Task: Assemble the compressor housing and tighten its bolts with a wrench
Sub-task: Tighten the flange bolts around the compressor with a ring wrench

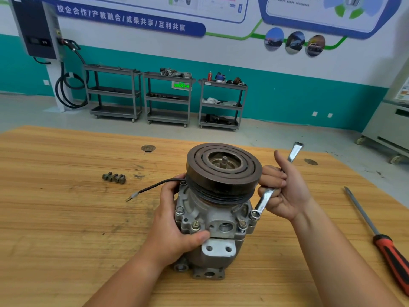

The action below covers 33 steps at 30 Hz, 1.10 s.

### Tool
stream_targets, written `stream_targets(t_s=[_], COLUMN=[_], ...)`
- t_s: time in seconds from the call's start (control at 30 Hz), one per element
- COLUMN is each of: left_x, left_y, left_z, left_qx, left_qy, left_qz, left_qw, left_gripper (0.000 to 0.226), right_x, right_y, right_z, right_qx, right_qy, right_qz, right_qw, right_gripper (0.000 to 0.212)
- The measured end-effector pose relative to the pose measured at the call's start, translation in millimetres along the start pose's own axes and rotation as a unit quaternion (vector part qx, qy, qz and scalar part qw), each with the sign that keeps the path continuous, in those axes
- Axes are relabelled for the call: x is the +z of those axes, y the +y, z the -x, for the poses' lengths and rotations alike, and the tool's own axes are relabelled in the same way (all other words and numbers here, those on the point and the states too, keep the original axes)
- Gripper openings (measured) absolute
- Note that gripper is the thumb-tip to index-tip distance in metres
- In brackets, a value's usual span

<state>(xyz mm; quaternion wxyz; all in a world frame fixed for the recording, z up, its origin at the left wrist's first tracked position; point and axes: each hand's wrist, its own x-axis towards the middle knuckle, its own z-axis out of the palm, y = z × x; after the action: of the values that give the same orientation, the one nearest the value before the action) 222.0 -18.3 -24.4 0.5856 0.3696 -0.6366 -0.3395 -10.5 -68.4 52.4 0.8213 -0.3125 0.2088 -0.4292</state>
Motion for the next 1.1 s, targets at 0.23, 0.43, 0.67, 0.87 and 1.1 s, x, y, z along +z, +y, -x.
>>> stream_targets(t_s=[0.23,0.43,0.67,0.87,1.1], left_x=[-0.5,-1.5,-0.4,1.2,4.1], left_y=[0.5,-4.7,-3.4,-0.1,-1.6], left_z=[-0.3,1.3,1.5,0.1,-1.1], left_qx=[-0.002,0.002,-0.002,0.010,0.023], left_qy=[0.004,0.007,0.010,0.017,0.025], left_qz=[0.016,0.009,0.011,0.026,0.017], left_qw=[1.000,1.000,1.000,0.999,0.999], left_gripper=[0.092,0.098,0.099,0.086,0.086], right_x=[14.4,43.2,70.7,82.9,82.0], right_y=[23.2,61.9,128.0,147.6,152.9], right_z=[25.0,55.2,58.1,49.9,48.1], right_qx=[-0.182,-0.398,-0.566,-0.584,-0.533], right_qy=[0.152,0.231,0.269,0.304,0.289], right_qz=[-0.033,-0.005,0.105,0.355,0.477], right_qw=[0.971,0.888,0.772,0.663,0.636], right_gripper=[0.057,0.055,0.023,0.018,0.037])
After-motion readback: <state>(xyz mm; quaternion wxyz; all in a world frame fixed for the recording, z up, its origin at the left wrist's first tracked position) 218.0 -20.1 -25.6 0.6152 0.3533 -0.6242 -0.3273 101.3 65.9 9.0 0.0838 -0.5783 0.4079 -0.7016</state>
